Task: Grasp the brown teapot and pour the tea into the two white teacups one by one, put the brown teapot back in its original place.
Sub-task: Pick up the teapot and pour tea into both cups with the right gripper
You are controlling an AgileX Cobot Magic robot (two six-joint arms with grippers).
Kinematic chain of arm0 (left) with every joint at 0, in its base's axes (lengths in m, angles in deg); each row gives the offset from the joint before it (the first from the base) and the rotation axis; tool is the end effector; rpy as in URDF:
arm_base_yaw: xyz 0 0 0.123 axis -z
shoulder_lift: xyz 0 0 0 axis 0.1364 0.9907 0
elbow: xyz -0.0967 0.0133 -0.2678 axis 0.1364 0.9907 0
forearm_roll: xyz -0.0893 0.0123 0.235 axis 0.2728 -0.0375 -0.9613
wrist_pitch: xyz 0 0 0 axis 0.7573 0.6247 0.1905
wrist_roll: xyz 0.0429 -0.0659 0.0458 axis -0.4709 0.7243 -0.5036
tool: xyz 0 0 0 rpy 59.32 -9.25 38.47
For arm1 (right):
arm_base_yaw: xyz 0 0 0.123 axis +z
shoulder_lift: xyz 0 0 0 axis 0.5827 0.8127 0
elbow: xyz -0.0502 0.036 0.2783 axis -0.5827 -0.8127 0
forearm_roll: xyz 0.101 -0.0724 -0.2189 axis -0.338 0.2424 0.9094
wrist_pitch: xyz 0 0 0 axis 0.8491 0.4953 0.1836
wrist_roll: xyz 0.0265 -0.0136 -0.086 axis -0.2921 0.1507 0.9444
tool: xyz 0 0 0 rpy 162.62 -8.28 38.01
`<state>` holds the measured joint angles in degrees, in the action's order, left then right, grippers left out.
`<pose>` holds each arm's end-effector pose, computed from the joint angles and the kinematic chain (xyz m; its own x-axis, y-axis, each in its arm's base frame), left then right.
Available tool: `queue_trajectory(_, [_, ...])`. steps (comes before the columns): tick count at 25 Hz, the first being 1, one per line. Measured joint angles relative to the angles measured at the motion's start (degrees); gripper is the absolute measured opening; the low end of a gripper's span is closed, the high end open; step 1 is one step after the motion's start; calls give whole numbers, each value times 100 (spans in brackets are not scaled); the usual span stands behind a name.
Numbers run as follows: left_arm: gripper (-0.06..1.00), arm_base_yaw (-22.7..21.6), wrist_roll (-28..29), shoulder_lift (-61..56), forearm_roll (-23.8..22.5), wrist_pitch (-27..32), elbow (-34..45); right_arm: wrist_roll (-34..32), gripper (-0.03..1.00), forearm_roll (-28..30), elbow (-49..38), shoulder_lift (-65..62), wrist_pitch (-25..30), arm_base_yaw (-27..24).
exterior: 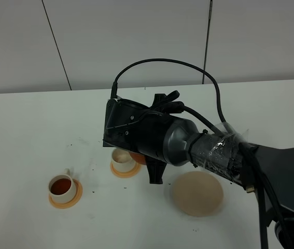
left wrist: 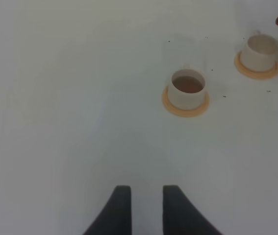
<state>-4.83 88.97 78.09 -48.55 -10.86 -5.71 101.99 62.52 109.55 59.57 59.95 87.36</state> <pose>-0.0038 0.0068 0.2801 -0.4421 0.0479 -0.8957 -0.0014 0.9985 0.0541 0.3322 0.3413 0.1972 -0.1378 -0.9820 0.1291 -0.8270 0.0424 -0.5606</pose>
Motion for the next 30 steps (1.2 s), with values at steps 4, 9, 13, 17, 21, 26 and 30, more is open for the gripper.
queue_trajectory(4, [23,0,0,0,0,0,0,-24,9,139,0,11,50,0])
queue_trajectory(9, [23,0,6,0,0,0,0,-57,9,264,0,64,156,7])
queue_trajectory(13, [23,0,6,0,0,0,0,-97,9,525,0,70,201,64])
queue_trajectory(17, [23,0,0,0,0,0,0,-120,9,592,0,74,196,119])
queue_trajectory(21, [23,0,0,0,0,0,0,-125,9,655,0,138,242,154])
queue_trajectory(26, [23,0,0,0,0,0,0,-132,9,746,-2,243,272,275])
queue_trajectory(30, [23,0,0,0,0,0,0,-149,9,873,-2,244,282,346])
